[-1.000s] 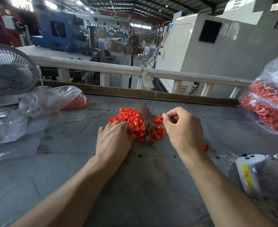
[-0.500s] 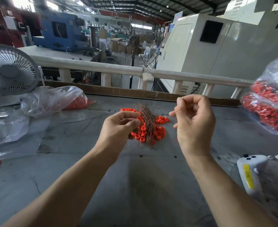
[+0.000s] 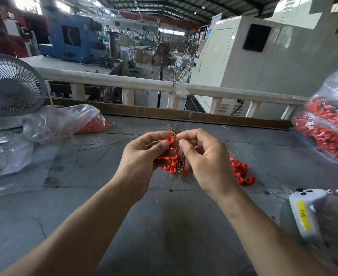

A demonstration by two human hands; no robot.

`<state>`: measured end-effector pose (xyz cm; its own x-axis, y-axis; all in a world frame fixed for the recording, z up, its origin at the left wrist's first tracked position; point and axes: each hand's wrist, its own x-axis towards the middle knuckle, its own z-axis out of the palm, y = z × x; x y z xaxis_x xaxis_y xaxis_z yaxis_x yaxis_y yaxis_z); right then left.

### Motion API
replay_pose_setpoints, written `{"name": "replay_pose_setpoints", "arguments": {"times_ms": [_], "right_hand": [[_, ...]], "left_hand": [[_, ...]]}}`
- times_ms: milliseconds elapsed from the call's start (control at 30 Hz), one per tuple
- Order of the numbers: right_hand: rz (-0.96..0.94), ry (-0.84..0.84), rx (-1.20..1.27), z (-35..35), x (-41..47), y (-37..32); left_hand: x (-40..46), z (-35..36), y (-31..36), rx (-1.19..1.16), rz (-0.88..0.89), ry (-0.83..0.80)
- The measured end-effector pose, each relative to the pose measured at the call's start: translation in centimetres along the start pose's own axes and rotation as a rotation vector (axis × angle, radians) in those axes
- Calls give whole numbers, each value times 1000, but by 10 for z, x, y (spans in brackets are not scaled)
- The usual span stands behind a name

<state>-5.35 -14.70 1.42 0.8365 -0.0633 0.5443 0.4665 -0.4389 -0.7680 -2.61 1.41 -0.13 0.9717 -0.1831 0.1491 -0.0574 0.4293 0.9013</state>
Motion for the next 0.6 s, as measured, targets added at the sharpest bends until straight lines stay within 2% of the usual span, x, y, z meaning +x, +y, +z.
{"name": "replay_pose_setpoints", "arguments": {"times_ms": [600], "right_hand": [[-17, 30, -102, 1, 0, 7]], "left_hand": [[-2, 4, 0, 104, 9, -56]]}}
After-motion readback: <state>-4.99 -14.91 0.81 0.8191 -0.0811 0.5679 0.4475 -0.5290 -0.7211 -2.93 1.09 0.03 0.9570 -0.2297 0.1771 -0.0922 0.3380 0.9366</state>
